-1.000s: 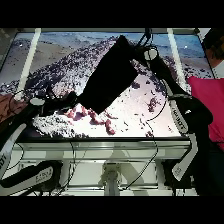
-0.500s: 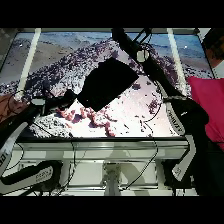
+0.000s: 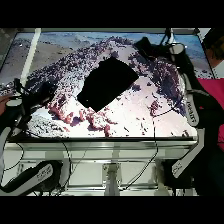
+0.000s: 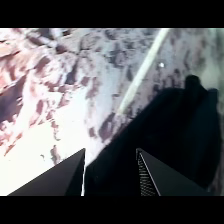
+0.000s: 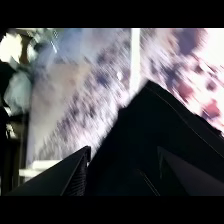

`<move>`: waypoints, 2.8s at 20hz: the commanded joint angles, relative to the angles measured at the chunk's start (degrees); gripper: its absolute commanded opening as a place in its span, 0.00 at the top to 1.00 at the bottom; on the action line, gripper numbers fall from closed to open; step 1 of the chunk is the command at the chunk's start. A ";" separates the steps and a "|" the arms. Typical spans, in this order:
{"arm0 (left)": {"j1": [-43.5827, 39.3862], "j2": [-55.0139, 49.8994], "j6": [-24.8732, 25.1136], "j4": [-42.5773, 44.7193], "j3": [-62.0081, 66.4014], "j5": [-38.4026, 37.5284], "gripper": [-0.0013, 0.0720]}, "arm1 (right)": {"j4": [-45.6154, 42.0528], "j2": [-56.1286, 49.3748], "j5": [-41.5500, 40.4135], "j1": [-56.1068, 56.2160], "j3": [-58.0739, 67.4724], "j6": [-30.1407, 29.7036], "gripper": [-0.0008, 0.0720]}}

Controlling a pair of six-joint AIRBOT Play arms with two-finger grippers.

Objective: Fold the clothes and pants, and hang the long-sleeved shirts on hangers.

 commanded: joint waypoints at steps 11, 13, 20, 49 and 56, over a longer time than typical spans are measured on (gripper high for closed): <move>1.55 16.61 14.08 -0.44 0.42 -10.49 0.22 | 4.44 -13.94 32.22 -6.19 0.00 2.45 0.24; 1.51 16.63 14.03 -0.46 0.42 -10.51 0.22 | 4.46 -15.63 28.22 -3.52 0.00 2.47 0.23; 1.51 16.68 14.05 -0.46 0.42 -10.51 0.22 | 5.35 -17.49 13.92 2.64 0.02 3.50 0.23; 1.51 16.65 14.05 -3.85 0.39 -10.51 0.23 | -13.64 -3.82 15.37 -20.11 0.02 6.88 0.97; 1.51 16.65 13.86 -3.87 0.39 -10.51 0.23 | -15.37 -0.13 22.73 -41.75 0.04 3.08 0.97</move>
